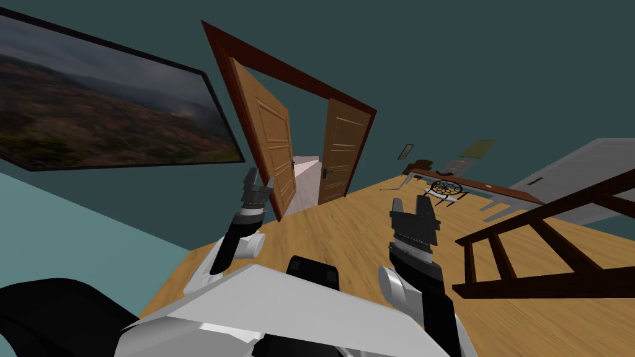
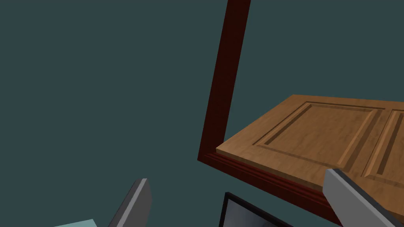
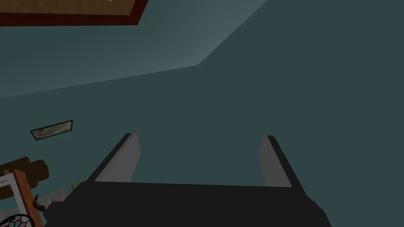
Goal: Push the door open
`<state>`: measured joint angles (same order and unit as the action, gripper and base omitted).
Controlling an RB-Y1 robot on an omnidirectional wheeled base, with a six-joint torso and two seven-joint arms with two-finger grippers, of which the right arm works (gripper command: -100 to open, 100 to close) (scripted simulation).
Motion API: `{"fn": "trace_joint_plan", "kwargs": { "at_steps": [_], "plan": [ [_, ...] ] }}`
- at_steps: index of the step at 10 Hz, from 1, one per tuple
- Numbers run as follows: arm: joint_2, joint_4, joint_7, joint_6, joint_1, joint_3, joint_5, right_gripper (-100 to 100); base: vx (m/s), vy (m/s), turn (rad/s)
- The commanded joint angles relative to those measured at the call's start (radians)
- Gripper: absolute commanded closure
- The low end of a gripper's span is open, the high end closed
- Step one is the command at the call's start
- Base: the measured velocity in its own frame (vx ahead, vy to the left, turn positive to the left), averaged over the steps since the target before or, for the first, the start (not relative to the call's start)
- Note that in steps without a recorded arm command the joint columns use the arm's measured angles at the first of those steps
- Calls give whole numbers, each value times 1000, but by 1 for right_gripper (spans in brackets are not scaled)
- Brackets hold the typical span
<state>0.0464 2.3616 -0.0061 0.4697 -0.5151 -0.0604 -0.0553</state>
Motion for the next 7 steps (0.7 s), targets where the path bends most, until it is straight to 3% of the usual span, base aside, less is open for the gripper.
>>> {"fn": "trace_joint_plan", "kwargs": {
  "at_steps": [1,7],
  "plan": [
    [-13,-30,-6,-3,20,21,2,-100,52,27,-78],
    [-52,-145,-31,-14,95,102,9,-100,204,-28,-34]
  ]
}}
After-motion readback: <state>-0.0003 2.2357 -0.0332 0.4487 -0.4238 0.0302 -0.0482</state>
